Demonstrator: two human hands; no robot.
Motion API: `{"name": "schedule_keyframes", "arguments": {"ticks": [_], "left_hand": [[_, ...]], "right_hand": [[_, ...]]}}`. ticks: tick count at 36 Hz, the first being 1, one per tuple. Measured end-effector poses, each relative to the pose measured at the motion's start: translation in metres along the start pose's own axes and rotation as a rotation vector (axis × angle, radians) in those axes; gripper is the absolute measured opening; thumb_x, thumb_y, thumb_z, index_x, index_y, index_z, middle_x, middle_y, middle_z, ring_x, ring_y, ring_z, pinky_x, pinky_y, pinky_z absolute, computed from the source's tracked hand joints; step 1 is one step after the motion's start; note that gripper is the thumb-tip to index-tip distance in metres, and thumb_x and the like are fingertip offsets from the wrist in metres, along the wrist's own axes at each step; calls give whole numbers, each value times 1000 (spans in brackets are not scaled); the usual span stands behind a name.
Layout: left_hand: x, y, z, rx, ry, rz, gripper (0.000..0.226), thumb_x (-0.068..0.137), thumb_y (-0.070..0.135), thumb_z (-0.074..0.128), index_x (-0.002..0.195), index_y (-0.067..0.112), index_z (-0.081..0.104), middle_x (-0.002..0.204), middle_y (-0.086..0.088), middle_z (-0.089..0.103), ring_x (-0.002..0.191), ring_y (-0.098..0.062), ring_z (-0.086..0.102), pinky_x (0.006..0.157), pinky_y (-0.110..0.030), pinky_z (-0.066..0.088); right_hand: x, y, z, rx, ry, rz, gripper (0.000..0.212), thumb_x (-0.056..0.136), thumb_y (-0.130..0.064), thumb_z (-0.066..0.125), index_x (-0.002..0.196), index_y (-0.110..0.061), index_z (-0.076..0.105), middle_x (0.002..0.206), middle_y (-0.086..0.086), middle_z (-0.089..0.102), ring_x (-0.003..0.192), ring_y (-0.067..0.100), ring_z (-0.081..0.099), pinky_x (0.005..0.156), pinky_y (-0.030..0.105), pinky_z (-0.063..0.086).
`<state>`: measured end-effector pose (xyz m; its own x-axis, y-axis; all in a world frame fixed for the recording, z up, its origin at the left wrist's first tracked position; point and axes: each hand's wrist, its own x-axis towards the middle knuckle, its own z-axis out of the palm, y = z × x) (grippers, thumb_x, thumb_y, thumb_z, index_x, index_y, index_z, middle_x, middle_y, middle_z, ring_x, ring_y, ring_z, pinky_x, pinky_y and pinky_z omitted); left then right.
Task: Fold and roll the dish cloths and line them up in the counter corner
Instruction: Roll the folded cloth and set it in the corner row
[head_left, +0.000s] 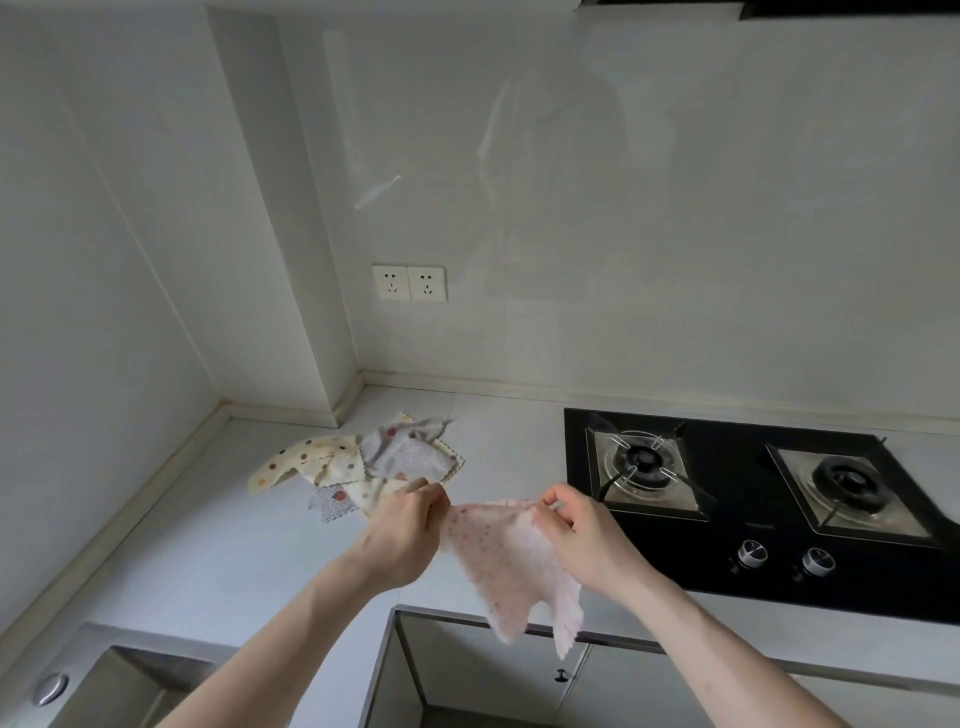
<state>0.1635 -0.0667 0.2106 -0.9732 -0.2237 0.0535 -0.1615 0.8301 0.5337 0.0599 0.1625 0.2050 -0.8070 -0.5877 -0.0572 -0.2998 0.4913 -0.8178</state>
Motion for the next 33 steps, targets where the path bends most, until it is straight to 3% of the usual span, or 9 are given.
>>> {"name": "schedule_keyframes", "arguments": {"ticks": [3, 6, 10, 12, 16, 22, 25, 28, 33], "left_hand": [[3, -3, 6, -113, 100, -31, 37, 108, 24, 39, 73, 12, 45, 69, 4, 46, 63, -12, 41, 62, -30, 34], [7, -9, 11, -174, 139, -35, 40, 104, 39, 49, 71, 15, 45, 61, 3, 45, 55, -11, 37, 55, -27, 31], [6, -22, 18, -111, -93, -2, 44, 85, 68, 63, 72, 28, 48, 61, 10, 46, 55, -7, 39, 52, -23, 31], [6, -30, 24, 8, -177, 41, 59, 79, 77, 63, 70, 22, 44, 60, 7, 39, 55, -12, 32, 52, -28, 25], [11, -38, 29, 73, -200, 52, 52, 87, 54, 68, 67, 13, 42, 59, 2, 36, 56, -17, 28, 53, -32, 25], [26, -31, 20, -36, -191, 44, 53, 93, 39, 66, 64, 15, 28, 61, -4, 33, 59, -18, 24, 53, -29, 24], [36, -28, 17, -47, -168, 6, 47, 94, 37, 65, 66, 10, 40, 63, -5, 45, 58, -19, 35, 55, -31, 31], [42, -29, 13, -51, -171, -47, 34, 95, 37, 63, 82, 6, 63, 77, -6, 65, 73, -25, 57, 67, -38, 46], [40, -26, 6, -52, -258, -39, 35, 96, 33, 62, 83, 1, 61, 75, -10, 62, 65, -17, 47, 61, -35, 41]], "right_hand": [[-2, 10, -2, -33, -71, 30, 40, 78, -63, 73, 86, -28, 56, 58, -3, 46, 51, 10, 36, 53, 28, 27], [-2, 22, -3, -117, -86, 29, 41, 68, -62, 80, 85, -29, 60, 60, -7, 49, 52, 7, 36, 52, 25, 26], [3, 35, 0, -205, -106, 56, 21, 72, -43, 76, 77, -27, 64, 67, -7, 61, 54, 4, 46, 54, 24, 36], [7, 40, 2, -223, -131, 75, 18, 76, -43, 75, 76, -27, 66, 65, -9, 61, 54, 4, 47, 55, 23, 36], [16, 44, 3, -244, -180, 115, 25, 88, -44, 68, 70, -27, 62, 62, -17, 60, 54, 1, 50, 53, 17, 35], [37, 37, 1, -237, -144, 109, 40, 101, -32, 49, 65, -20, 37, 59, -7, 37, 55, 9, 32, 57, 33, 24], [44, 33, -2, -224, -113, 104, 37, 102, -28, 46, 69, -15, 38, 62, -3, 39, 58, 12, 33, 57, 34, 23], [49, 33, -5, -238, -96, 105, 25, 100, -22, 46, 77, -13, 47, 63, -3, 45, 59, 14, 37, 58, 35, 28], [45, 32, -11, -241, -121, 89, 18, 94, -12, 47, 80, -21, 52, 64, -5, 49, 57, 13, 40, 55, 29, 29]]}}
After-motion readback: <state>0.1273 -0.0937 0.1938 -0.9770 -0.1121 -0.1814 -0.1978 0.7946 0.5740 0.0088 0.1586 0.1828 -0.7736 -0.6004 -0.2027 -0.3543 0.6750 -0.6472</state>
